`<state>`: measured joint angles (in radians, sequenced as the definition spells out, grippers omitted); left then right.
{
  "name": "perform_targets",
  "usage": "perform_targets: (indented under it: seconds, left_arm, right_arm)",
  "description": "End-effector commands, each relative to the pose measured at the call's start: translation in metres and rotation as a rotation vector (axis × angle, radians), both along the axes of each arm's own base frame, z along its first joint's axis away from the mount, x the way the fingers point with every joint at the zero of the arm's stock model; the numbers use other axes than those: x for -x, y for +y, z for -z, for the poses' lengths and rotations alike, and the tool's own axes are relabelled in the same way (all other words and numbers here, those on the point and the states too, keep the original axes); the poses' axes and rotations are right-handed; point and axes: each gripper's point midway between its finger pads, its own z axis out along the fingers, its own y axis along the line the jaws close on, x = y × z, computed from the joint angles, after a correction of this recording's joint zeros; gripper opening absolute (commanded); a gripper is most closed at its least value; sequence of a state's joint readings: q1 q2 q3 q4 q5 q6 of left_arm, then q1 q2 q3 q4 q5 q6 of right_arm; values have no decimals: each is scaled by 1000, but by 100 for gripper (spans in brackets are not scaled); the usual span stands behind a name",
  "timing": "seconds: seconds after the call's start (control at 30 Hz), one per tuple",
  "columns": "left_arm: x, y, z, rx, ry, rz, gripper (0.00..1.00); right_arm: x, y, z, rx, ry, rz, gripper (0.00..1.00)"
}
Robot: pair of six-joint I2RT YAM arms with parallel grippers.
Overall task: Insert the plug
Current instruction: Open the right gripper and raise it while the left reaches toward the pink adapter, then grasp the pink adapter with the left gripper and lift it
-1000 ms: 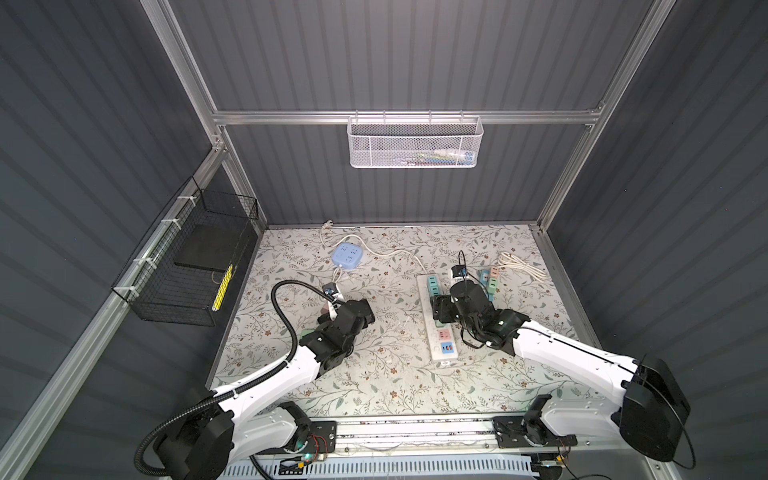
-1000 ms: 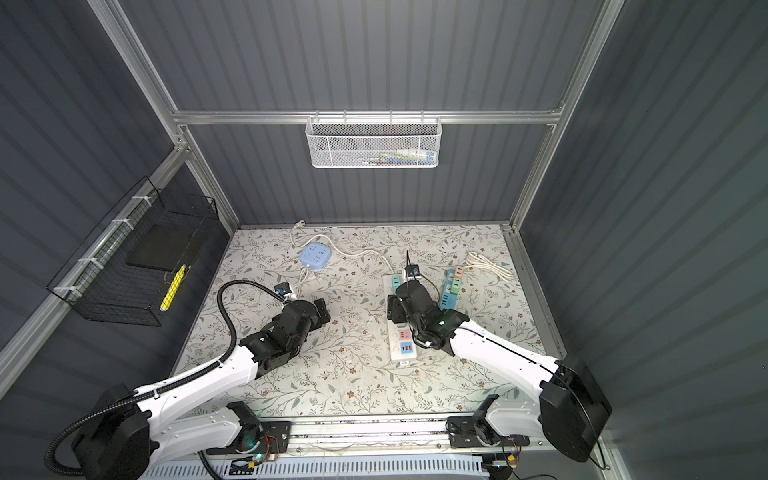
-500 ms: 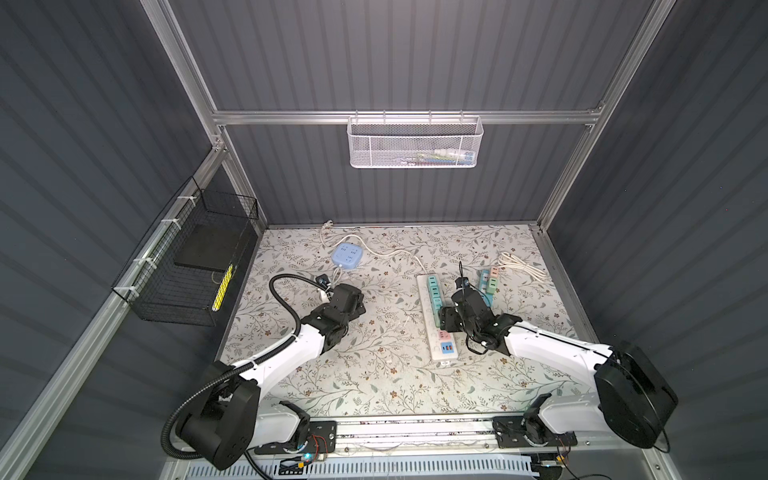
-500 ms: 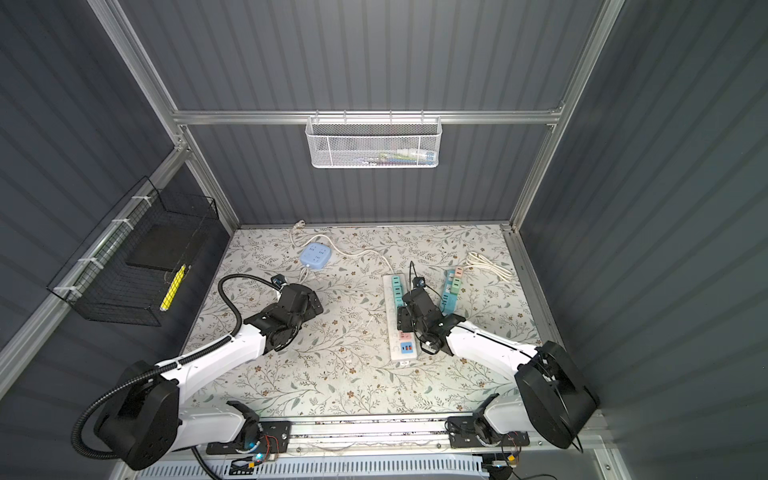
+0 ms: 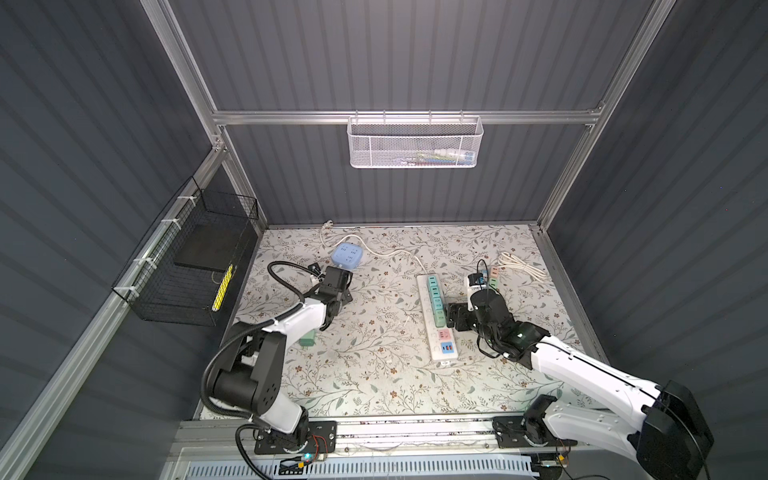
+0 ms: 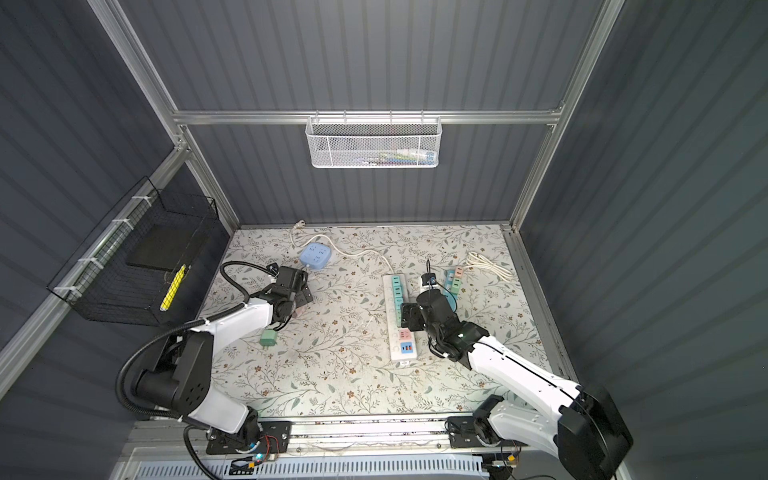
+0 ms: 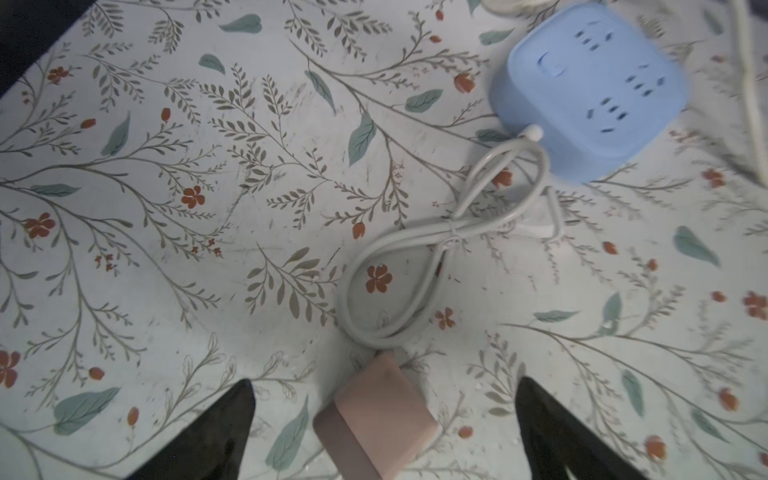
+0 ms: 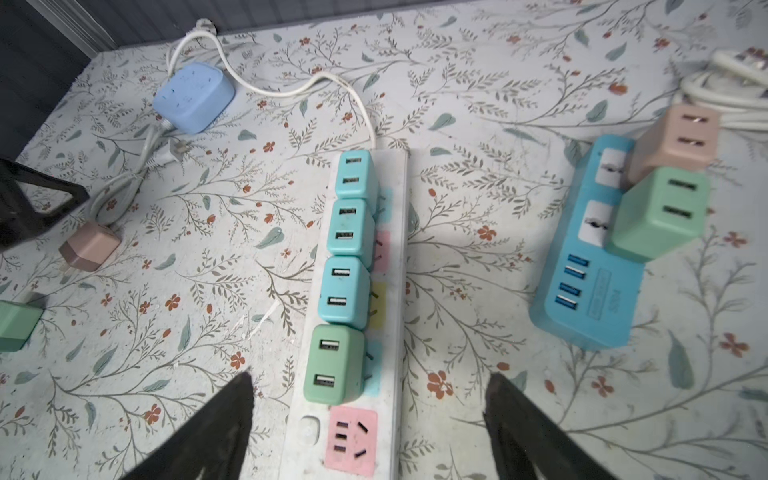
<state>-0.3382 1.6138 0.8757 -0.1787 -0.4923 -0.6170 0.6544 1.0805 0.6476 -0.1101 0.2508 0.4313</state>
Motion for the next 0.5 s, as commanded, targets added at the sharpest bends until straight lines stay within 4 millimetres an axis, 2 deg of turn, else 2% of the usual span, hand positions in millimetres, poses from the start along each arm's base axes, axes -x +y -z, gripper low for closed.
perform_targets:
  seconds: [0.0,0.07,0.23,0.37,0.47]
  left_arm:
    - [-9,-12,11,2,38,93,96]
    - [-12,-24,22,27,72,160,95]
    - [-10,-38,43,69,171,215,89]
    - [2,-50,54,134,216,229,82]
    - [12,-49,55,101,240,215,80]
  right_arm:
    - [1,-10,0,43,-6,7,88]
    - [2,-12,1,46,-8,8,89]
    - [6,-18,3,62,-10,-3,90]
    - [6,-19,4,45,-14,-1,90]
    - [7,-18,5,38,-10,-8,90]
